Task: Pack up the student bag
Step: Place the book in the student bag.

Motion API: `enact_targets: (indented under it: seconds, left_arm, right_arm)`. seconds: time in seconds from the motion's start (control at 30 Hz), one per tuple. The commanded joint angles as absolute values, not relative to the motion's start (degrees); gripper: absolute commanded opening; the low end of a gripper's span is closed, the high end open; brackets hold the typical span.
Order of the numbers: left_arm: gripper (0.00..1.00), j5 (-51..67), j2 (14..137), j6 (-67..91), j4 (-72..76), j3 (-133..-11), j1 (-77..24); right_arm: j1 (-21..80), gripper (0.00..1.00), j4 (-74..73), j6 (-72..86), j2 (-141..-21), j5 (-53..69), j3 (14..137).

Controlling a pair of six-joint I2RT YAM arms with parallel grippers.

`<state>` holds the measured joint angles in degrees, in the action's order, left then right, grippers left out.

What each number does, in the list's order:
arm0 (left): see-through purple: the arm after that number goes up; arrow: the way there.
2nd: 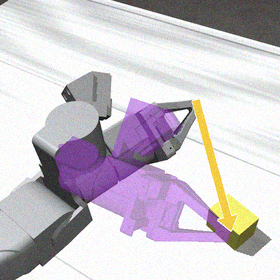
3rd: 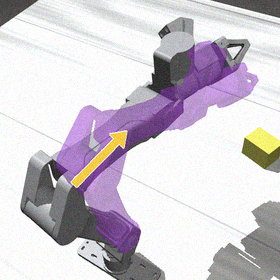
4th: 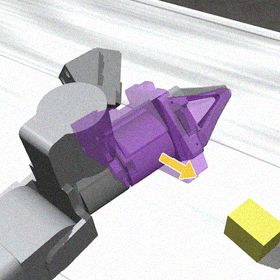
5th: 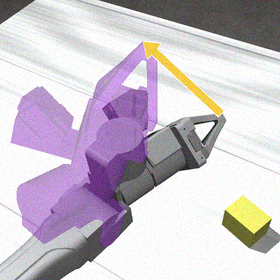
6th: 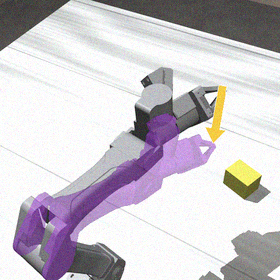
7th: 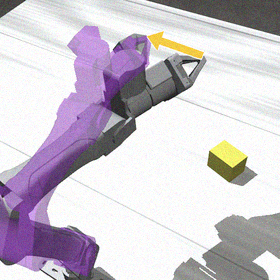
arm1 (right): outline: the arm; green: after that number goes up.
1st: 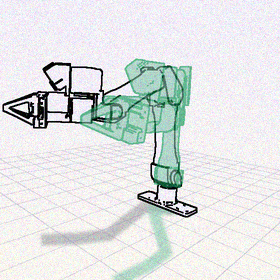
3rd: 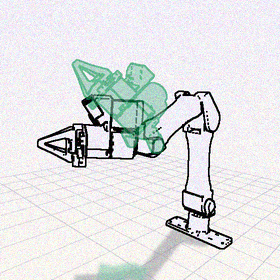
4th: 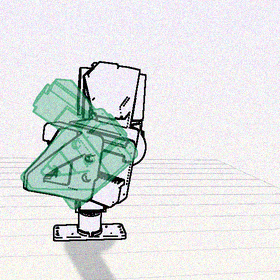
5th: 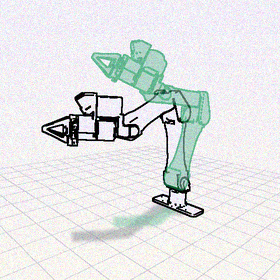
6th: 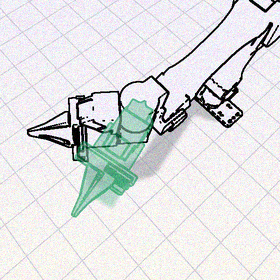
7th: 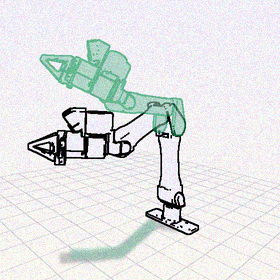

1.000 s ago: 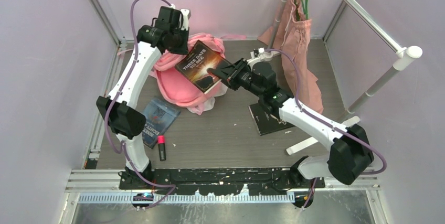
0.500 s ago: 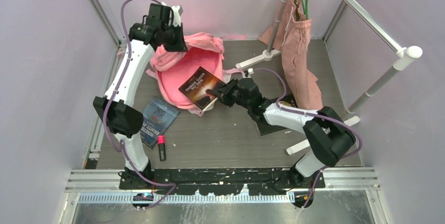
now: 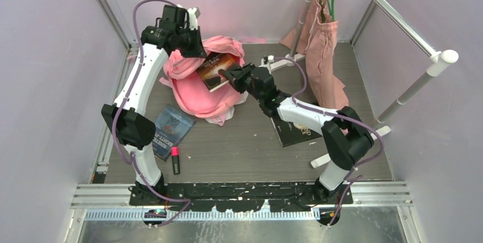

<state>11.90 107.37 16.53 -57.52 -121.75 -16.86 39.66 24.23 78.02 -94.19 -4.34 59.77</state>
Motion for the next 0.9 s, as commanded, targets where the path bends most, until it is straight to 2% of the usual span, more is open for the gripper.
enact_targets:
  seconds: [0.0,0.23,0.4,0.6,0.77,0.8,0.87]
  left_arm:
    - [0.0,17.5,102.65,18.93,-50.65,-121.75,-16.96]
    - [0.0,18.94,100.14,18.95,-49.67,-118.03,-16.96]
    - [0.0,20.83,98.57,20.08,-48.16,-114.63,-16.97]
    - [0.0,22.7,97.01,21.32,-46.44,-110.57,-16.96]
    - [0.0,22.21,96.23,22.09,-45.58,-108.83,-16.96]
    - [0.0,22.23,96.0,22.21,-45.3,-108.5,-16.96]
    - [0.0,22.23,95.33,22.53,-44.21,-107.16,-16.96]
  right_arm:
    - [39.3,0.01,27.95,80.97,-99.17,-12.6,66.77]
    - [39.12,0.01,23.89,82.8,-112.39,-15.73,77.51]
    - [39.19,0.01,14.72,79.65,-120.43,-19.62,89.74]
    - [39.31,0.01,10.27,81.05,-125.52,-24.32,96.24]
    - [39.41,0.01,8.06,81.73,-128.56,-22.55,99.34]
    - [39.45,0.09,7.82,81.14,-128.88,-21.66,99.81]
    - [39.98,0.4,7.95,80.27,-128.31,-21.03,99.09]
